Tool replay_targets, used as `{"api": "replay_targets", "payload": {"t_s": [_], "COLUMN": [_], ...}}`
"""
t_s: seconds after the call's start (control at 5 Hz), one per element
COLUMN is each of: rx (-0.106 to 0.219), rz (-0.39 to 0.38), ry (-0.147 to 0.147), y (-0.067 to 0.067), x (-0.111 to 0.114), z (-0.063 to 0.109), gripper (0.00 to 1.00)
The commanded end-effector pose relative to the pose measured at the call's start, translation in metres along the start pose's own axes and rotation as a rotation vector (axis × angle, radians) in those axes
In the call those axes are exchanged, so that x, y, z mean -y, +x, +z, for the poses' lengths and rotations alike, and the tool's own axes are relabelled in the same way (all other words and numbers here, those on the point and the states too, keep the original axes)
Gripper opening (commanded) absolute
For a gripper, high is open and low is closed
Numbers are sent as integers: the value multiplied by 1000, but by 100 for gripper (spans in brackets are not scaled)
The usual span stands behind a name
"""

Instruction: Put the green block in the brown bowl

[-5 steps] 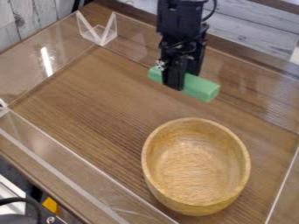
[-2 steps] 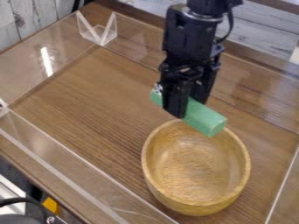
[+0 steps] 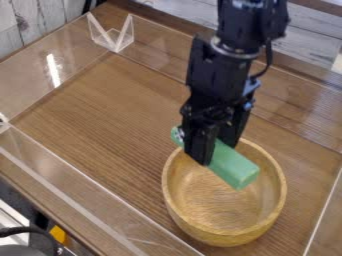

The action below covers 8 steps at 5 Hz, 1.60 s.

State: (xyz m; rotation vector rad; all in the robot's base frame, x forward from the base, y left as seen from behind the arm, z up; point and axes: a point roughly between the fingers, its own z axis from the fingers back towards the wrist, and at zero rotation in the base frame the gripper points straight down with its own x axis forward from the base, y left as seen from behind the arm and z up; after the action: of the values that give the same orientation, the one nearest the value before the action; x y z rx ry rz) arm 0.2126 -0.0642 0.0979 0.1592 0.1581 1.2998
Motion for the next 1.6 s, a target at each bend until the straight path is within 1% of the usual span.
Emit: {"api": "replay_targets", "payload": {"t_s": [0.0,0.2,0.4,1.0,1.2,1.4], "rx": [13,9,10,14,12,1], "rz": [11,41,49,65,75,92], "ry": [-61,-57,-56,-33,-24,-17], "y": [-4,-7,-8,-8,-8,-8], "x": [-1,-3,-4,-4,-4,-2], "z": [0,-9,-16,-31,-37,-42], "gripper": [0,0,0,0,0,0]}}
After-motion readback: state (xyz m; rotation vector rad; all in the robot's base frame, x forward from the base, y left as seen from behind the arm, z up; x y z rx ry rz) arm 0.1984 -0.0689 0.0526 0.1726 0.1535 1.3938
